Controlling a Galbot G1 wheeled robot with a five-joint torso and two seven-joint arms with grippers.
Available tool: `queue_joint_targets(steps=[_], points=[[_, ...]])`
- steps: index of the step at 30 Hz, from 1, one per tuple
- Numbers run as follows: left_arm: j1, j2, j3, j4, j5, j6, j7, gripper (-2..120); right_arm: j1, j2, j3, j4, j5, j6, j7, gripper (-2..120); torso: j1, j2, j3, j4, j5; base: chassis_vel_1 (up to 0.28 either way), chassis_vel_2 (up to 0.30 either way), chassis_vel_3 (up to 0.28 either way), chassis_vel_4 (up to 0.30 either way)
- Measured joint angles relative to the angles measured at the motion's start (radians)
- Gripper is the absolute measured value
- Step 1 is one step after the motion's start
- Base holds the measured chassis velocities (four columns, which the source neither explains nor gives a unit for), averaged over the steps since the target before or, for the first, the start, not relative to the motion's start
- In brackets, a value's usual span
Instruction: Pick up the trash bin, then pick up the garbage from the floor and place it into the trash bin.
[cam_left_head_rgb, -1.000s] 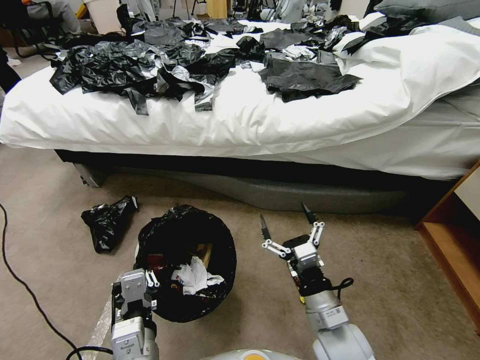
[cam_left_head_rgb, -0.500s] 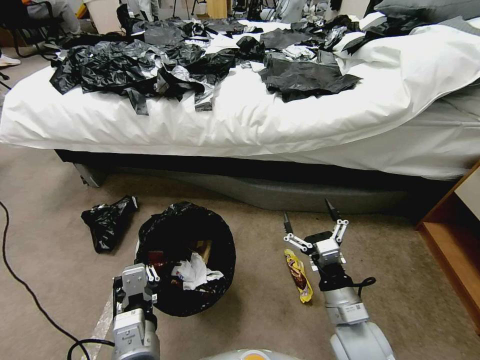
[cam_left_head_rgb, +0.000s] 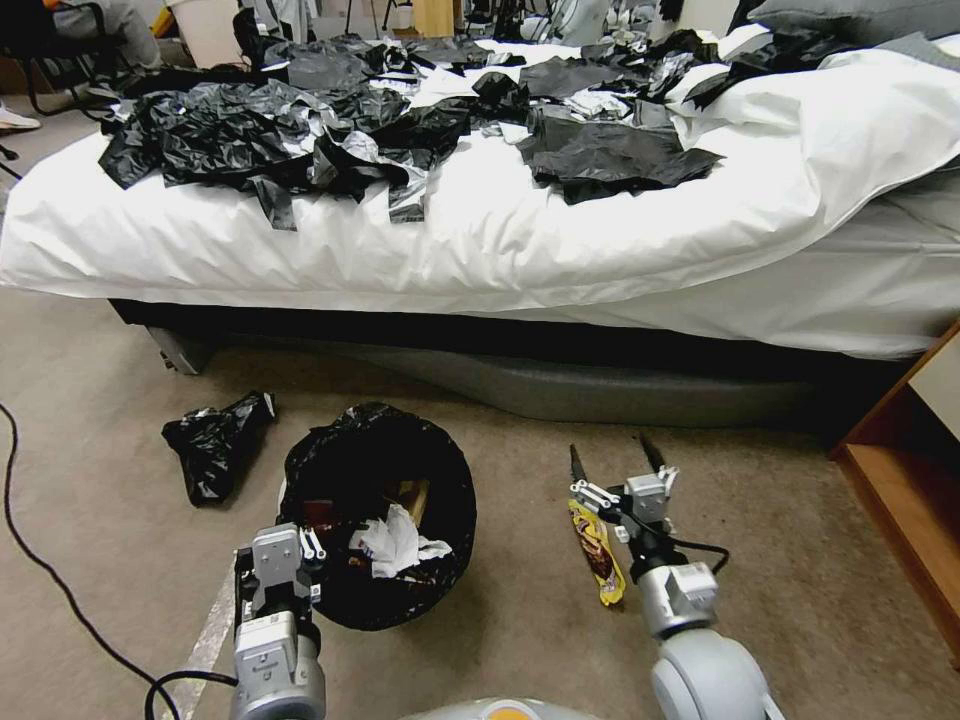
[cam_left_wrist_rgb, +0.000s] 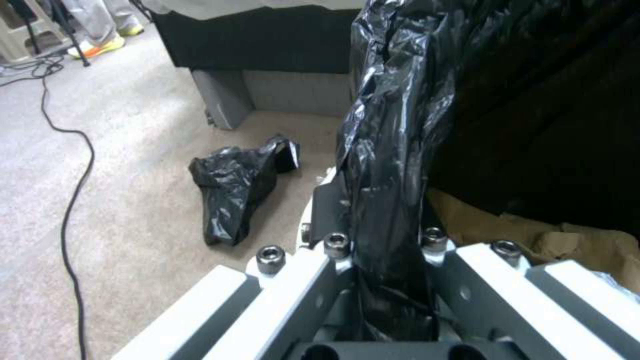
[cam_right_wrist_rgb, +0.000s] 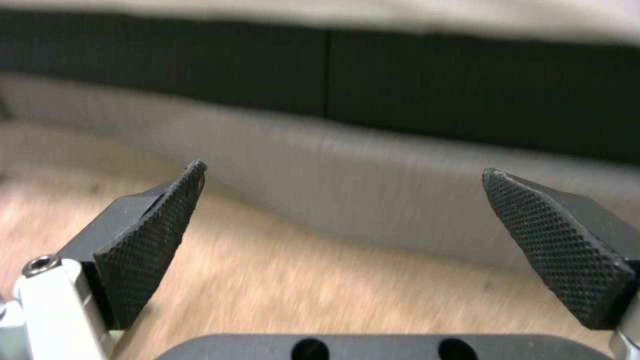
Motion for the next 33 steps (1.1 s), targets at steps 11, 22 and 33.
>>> queue_joint_targets(steps=[11, 22, 33], points=[[0.017, -0.011, -0.001, 0.003, 0.008, -0.006, -0.005, 1, 0.141, -0.024, -0.075, -0.286, 0.058, -0.149, -0.071, 100, 0.000, 0.000, 0.000, -0.0002, -0.0001, 0.000, 0.000, 0.000, 0.000], [0.034, -0.022, -0.007, -0.003, 0.016, -0.020, -0.009, 1, 0.242, -0.001, -0.039, -0.524, 0.053, -0.139, -0.134, 100, 0.000, 0.000, 0.000, 0.0000, -0.0001, 0.000, 0.000, 0.000, 0.000], [0.034, -0.025, 0.000, 0.000, 0.024, -0.027, -0.011, 1, 0.245, -0.001, 0.010, -0.600, 0.038, -0.099, -0.153, 100, 0.000, 0.000, 0.000, -0.0001, -0.0001, 0.000, 0.000, 0.000, 0.000]])
